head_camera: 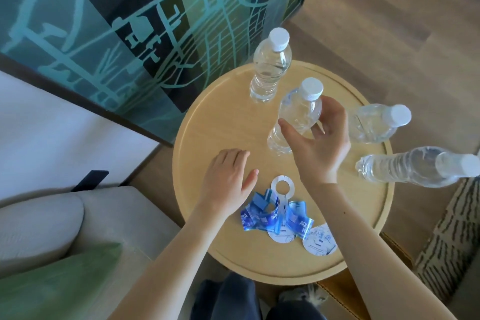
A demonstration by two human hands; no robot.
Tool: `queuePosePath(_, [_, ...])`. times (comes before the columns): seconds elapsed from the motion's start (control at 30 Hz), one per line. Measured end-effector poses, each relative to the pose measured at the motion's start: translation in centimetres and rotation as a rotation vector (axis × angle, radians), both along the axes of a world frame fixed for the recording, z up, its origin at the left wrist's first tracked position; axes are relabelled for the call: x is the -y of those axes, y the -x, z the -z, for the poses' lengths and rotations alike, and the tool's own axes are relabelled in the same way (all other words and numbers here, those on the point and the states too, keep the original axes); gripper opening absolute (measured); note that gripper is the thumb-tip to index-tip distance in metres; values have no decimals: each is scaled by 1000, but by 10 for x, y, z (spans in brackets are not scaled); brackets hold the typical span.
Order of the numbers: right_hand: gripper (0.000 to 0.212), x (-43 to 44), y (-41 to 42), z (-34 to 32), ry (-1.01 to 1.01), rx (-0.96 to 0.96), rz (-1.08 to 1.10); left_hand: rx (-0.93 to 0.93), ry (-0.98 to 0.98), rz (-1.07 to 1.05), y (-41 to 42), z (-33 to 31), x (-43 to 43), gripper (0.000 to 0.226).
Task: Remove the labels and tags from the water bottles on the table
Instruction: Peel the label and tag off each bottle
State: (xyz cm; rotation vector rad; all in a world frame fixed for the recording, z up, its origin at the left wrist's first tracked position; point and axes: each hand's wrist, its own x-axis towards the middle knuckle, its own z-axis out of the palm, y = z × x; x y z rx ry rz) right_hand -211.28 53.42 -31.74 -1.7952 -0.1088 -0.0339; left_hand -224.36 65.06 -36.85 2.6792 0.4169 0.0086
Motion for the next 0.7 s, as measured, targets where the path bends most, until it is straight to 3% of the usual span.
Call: queuePosePath(0.7, [75,-2,2,26,75,86,-46,8,87,-33,-14,5,-15,34])
